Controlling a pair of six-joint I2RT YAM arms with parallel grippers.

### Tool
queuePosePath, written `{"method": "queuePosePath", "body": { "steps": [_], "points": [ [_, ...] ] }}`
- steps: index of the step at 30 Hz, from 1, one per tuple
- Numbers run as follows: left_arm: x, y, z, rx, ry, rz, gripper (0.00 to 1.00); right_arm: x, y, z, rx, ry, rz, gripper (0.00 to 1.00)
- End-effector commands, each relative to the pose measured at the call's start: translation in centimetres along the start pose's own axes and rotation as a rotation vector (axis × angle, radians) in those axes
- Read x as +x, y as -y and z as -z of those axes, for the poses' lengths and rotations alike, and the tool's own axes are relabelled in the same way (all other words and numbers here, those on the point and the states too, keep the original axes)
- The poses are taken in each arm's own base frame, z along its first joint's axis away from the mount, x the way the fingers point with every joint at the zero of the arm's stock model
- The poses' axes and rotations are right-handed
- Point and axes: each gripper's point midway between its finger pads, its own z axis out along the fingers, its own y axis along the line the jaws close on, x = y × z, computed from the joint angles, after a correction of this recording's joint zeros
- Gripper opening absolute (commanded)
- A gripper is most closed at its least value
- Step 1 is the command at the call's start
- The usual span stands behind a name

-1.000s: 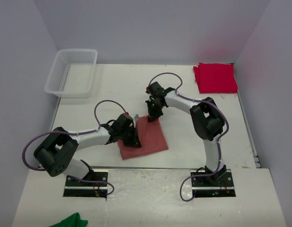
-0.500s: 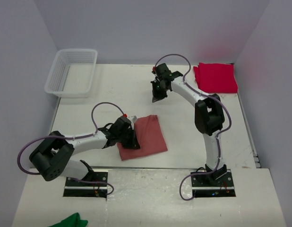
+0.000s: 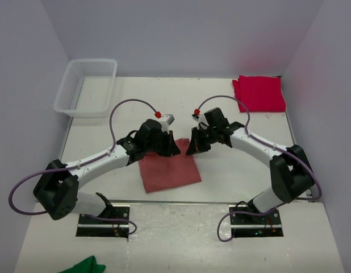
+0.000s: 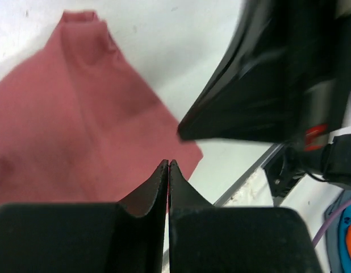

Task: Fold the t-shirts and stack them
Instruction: Smooth out wrinkles on the folded tshirt

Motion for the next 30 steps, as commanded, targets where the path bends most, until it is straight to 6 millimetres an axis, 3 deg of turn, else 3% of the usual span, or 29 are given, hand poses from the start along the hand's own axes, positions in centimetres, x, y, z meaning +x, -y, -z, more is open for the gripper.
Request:
{"method": "queuePosePath", "body": {
  "steps": [1,4,5,9,17,22,30],
  "points": [
    [-2.3,0.9,-0.5,0.089,0.033,-0.034,0.00,1.3,-2.8,-1.1,-0.236,-0.030,-0.020,0.00],
    [-2.1,-0.8,-1.3,0.107,0.010,0.014,0.00,2.4,-2.6,-2.0,-0.265,-0.071,-0.044,0.00],
    [-2.9,-1.0,-1.4,0.139,0.033,0.020,0.00,2.8,-2.3,-2.5,-0.264,-0.091,-0.056,0.00],
    [-1.7,-3.1,-2.3,0.138,0.011,0.053,0.00,4.0,-1.5,-3.8,-0.264,-0.129,-0.080,0.00],
    [0.5,-4.6,-3.4,0.191,-0.021,0.087,0.00,6.6,-0.2,-6.3,-0.248,-0.202,-0.147,0.00],
    [0.5,-5.5,-3.4,0.239,0.010,0.084,0.00,8.7,0.4,-8.0,-0.217,-0.260,-0.188,0.00],
    [0.6,-11.3,-4.1,0.248,0.043,0.221,0.00,10.5,1.4,-9.0,-0.154,-0.284,-0.253,0.00]
  ]
}}
